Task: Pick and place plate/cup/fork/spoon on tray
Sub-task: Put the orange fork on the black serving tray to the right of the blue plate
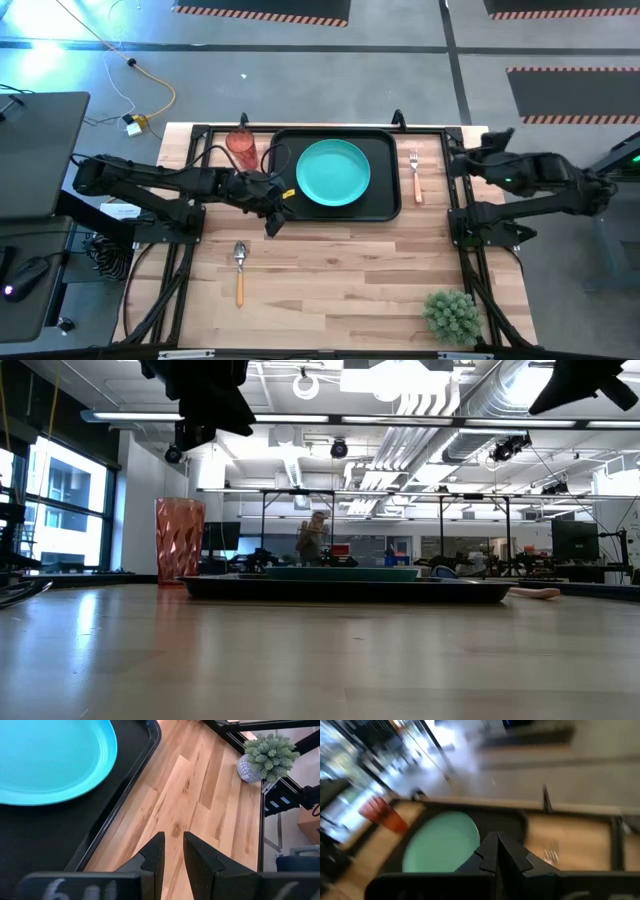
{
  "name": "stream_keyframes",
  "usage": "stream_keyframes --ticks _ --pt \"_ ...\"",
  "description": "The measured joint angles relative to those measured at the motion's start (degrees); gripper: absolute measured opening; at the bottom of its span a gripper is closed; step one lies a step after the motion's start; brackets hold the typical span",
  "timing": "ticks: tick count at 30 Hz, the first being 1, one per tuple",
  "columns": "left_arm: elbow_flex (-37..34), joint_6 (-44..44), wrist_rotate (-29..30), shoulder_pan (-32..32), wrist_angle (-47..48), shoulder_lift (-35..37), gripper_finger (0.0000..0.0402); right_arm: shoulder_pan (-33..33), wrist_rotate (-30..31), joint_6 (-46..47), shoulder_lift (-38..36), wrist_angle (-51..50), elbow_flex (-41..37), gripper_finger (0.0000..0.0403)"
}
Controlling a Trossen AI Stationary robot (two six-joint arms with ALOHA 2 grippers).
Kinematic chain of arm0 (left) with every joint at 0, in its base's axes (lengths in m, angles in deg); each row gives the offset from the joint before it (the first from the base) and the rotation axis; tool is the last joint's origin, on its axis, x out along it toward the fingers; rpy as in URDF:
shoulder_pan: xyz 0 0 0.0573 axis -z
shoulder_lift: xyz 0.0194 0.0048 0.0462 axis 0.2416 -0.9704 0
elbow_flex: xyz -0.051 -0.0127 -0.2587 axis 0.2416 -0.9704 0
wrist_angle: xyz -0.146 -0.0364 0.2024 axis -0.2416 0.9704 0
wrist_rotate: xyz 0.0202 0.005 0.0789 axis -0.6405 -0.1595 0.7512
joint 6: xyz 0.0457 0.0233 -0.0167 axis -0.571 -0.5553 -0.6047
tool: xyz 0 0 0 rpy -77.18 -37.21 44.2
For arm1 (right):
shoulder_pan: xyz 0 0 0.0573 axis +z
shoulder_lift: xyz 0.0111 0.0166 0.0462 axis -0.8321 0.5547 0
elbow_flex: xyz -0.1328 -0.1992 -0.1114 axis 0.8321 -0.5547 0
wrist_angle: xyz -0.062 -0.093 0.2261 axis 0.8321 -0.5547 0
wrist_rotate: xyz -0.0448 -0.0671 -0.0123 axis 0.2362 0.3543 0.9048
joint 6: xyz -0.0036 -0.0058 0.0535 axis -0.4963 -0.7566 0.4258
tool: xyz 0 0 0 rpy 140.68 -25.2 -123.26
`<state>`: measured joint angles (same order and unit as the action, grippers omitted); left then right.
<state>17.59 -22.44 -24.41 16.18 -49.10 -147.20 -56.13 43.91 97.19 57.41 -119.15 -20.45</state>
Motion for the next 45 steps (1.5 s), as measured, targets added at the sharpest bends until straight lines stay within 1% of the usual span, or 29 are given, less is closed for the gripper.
stream_keyframes --ticks 4,9,11,17,27,31,39,42,45 --pt "0.00 -0.06 0.00 0.02 0.02 0.00 0.0060 -3.12 -8.50 4.89 5.69 -7.05 1.98 0.0000" --pt "0.00 -0.04 -0.02 0.02 0.02 0.00 0.0060 -6.48 -18.37 4.71 10.89 -8.18 2.08 0.0000" --pt "0.00 -0.04 -0.01 0.02 0.02 0.00 0.0060 -7.63 -20.74 4.67 12.84 -8.18 2.08 0.0000" --pt "0.00 -0.04 -0.02 0.02 0.02 0.00 0.0060 -9.96 -22.51 -2.69 18.03 -8.02 2.08 0.0000" --pt "0.00 -0.04 -0.04 0.09 0.02 0.00 0.0060 -14.29 -23.90 -2.99 25.67 -7.94 2.06 0.0005" --pt "0.00 -0.04 -0.04 0.09 0.04 0.00 0.0060 -15.49 -26.13 -5.23 27.83 -7.94 2.04 0.0031" --pt "0.00 -1.76 -0.09 0.11 0.07 -0.02 0.0060 -19.11 -26.45 -8.09 30.79 -7.87 2.04 0.0115" --pt "0.00 -2.38 -0.09 0.11 0.07 -0.02 0.0060 -21.83 -28.03 -10.35 31.48 -7.79 2.04 0.0131" --pt "0.02 -2.60 -0.09 0.11 0.07 -0.02 0.0060 -24.92 -29.21 -13.95 31.82 -6.72 2.04 0.0135"
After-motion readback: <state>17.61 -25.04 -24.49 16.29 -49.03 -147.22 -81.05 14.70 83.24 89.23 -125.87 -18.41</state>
